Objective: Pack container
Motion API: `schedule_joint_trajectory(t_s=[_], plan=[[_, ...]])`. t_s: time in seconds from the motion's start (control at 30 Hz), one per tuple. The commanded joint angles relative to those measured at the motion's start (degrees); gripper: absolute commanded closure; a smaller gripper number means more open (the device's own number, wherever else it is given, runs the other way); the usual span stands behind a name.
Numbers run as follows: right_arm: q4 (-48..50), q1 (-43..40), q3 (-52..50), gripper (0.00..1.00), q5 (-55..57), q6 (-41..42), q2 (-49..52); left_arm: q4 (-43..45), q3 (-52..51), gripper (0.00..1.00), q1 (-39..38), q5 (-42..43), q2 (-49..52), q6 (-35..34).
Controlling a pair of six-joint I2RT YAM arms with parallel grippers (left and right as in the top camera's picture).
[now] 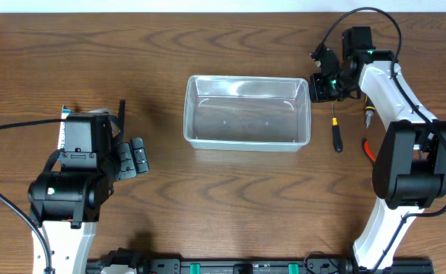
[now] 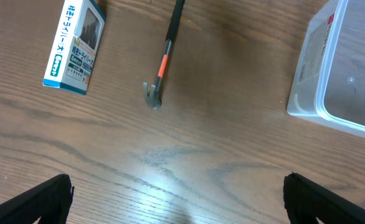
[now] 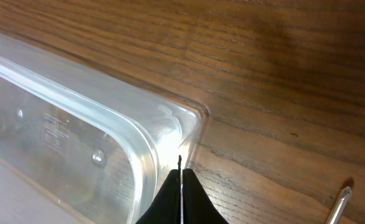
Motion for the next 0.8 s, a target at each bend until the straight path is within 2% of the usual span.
schedule_joint_trajectory(t_s=[0.0, 0.1, 0.3, 0.33, 0.43, 0.5, 0.77], plan=[[0.1, 0.4, 0.9, 0.97, -1.8, -1.1, 0.0, -0.3, 1.2, 0.02, -0.1, -0.9, -0.2, 0.3], [0.4, 0.4, 0.9, 0.95, 1.7, 0.4, 0.0, -0.3, 1.2, 0.02, -0.1, -0.9, -0.2, 0.3], [-0.1, -0.9, 1.8, 0.86, 25.2, 14.6, -0.4, -0.1, 1.2, 0.02, -0.1, -0.9, -0.2, 1.7], [-0.6, -1.4, 2.4, 0.81, 27.4, 16.1, -0.8, -0.1, 1.2, 0.02, -0.1, -0.9, -0.2, 1.7], [-3.5, -3.5, 5.3, 0.36, 29.9, 18.0, -2.8, 0.0, 1.2, 0.02, -0.1, -0.9, -0.2, 1.7], [-6.6, -5.3, 7.5, 0.01, 29.9, 18.0, -5.0, 0.1, 1.2, 0.02, -0.1, -0.9, -0.2, 1.6], [-18.0, -14.8, 10.3, 0.01, 29.6, 15.9, -12.2, 0.0, 1.2, 0.02, -0.1, -0.9, -0.2, 1.6]])
